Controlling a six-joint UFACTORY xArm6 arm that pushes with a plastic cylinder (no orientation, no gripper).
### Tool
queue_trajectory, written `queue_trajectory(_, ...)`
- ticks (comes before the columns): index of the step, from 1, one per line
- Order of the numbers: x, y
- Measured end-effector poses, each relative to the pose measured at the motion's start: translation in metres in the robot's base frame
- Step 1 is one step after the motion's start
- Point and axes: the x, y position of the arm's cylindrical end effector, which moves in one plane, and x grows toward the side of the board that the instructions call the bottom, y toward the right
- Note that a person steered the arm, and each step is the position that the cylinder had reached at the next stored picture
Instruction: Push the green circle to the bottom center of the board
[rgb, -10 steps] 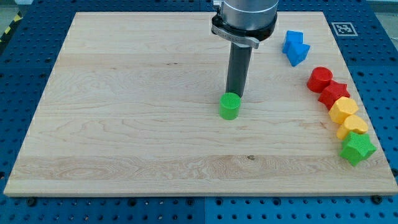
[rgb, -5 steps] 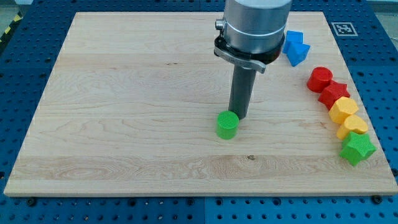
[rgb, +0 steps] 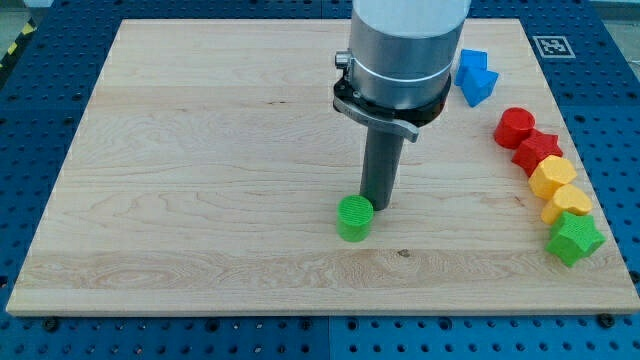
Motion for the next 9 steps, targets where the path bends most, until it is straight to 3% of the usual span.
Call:
queue_trajectory(5,0.018,-0.093)
queue_trajectory(7,0.038,-0.085)
queue_trajectory(8,0.011,-0.085)
queue_trajectory(9,0.013,-0.061)
